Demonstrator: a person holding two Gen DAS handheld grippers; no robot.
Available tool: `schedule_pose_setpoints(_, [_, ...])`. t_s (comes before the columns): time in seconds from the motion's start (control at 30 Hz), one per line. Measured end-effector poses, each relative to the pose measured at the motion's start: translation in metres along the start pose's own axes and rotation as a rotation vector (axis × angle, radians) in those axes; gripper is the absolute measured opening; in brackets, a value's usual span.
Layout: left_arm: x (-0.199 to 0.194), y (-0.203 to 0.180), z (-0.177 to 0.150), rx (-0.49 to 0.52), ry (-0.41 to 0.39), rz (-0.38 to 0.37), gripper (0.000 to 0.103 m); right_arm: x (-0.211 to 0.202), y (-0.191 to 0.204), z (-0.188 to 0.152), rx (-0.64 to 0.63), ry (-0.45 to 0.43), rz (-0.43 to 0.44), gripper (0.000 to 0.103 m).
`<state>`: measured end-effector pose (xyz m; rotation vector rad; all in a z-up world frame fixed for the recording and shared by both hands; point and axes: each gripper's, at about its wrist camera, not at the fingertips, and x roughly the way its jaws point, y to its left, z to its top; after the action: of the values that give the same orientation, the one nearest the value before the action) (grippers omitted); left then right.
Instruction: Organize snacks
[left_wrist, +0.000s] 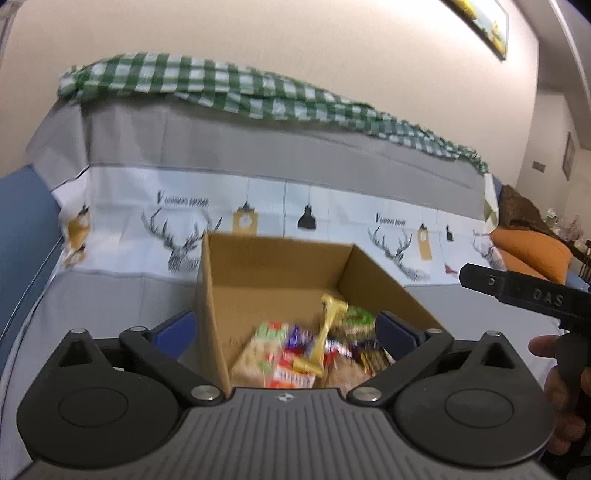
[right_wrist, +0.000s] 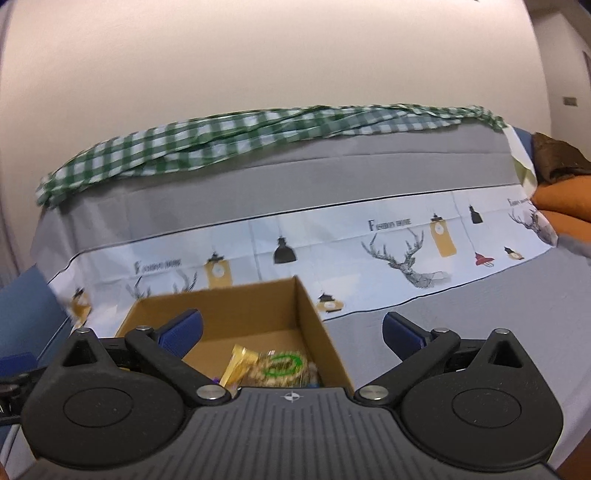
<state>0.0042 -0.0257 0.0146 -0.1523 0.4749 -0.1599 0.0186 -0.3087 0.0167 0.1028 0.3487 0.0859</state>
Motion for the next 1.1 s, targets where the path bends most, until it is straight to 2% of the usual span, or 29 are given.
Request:
schedule_pose_setpoints(0.1, [-0.008, -0.008, -0.014, -0.014, 0.078, 0.037, 0.103, -0.016, 0.004, -0.015, -0.045, 0.028, 0.038, 0.102])
schedule_pose_setpoints(0.17, [-0.009, -0.013, -0.023, -0.007, 0.127, 0.054, 0.103, -0.019, 0.005, -0.027, -0.059, 0.093, 0.051, 0.102])
schedule_pose_setpoints(0.27, [-0.005, -0.018, -0.032, 0.011, 0.181, 0.048, 0.103, -0.021, 0.004, -0.041, -0.048, 0.118, 0.044, 0.102])
schedule_pose_setpoints(0.43, [0.005, -0.013, -0.032, 0.035, 0.181, 0.107, 0.103, -0.011, 0.005, -0.044, -0.016, 0.147, 0.031, 0.102])
schedule_pose_setpoints(1.1, [0.016, -0.013, -0.029, 0.004, 0.201, 0.073, 0.103, 0.001, 0.022, -0.05, -0.084, 0.167, 0.037, 0.102])
